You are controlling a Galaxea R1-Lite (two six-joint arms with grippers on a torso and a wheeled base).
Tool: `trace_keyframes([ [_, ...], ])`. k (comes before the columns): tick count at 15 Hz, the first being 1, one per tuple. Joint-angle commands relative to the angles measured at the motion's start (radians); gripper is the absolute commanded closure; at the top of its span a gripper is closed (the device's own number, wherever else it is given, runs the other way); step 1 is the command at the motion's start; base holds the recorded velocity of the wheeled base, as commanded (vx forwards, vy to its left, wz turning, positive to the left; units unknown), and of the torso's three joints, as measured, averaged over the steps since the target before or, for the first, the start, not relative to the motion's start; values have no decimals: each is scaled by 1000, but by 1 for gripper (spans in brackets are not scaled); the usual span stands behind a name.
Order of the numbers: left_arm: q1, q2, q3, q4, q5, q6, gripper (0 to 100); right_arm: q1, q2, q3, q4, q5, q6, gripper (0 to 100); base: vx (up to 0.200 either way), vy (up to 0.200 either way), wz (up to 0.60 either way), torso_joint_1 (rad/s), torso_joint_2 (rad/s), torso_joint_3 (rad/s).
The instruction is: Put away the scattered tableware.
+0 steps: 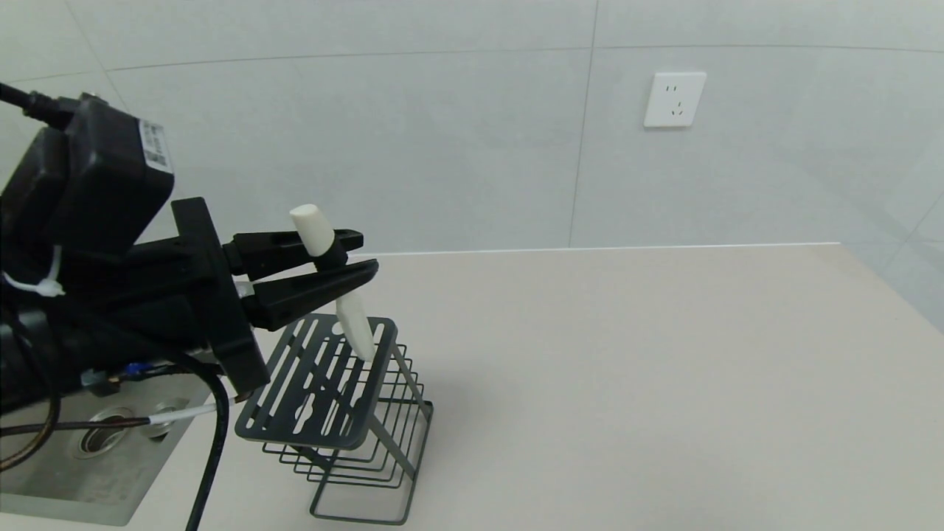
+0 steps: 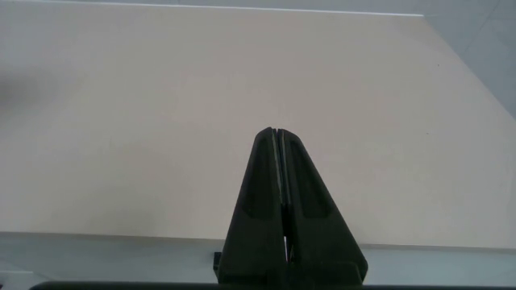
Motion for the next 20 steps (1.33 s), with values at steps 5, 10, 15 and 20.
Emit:
trace_keyframes([
  [5,5,13,19,0,3,-58,100,0,1,0,0,0,-1,100,0,0,0,0,0,0],
  [10,25,15,50,-2,3,-64,100,0,1,0,0,0,-1,100,0,0,0,0,0,0],
  [15,29,25,68,-3,3,-64,100,0,1,0,0,0,-1,100,0,0,0,0,0,0],
  [20,35,53,70,-22,3,-64,100,0,1,0,0,0,-1,100,0,0,0,0,0,0],
])
